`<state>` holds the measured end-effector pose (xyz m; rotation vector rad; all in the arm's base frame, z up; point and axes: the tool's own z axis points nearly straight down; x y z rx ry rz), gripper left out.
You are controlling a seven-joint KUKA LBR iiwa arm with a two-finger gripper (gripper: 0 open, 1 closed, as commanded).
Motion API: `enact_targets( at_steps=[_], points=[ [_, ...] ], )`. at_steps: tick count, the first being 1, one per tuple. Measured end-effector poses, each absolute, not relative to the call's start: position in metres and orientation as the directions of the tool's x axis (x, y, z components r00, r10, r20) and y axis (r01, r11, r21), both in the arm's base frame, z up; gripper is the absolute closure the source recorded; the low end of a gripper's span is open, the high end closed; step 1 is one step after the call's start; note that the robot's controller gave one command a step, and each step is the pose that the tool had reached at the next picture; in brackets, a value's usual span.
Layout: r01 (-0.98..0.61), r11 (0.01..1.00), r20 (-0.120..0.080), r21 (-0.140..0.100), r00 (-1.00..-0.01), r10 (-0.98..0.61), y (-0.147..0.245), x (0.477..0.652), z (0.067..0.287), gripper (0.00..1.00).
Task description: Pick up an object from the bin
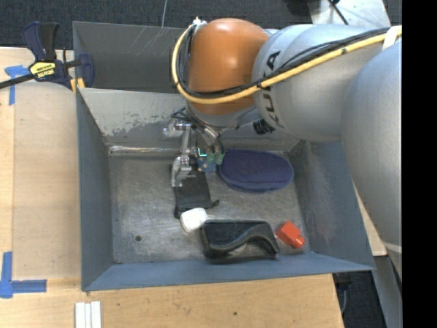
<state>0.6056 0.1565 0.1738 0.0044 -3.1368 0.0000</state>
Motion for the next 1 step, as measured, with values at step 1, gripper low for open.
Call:
enact_targets(
  at_steps=[1],
  points=[
    [-0.243,0.970,-0.009,0.004,-0.970,-0.243,0.0866,0.6241,0.0744,0.00]
  ],
)
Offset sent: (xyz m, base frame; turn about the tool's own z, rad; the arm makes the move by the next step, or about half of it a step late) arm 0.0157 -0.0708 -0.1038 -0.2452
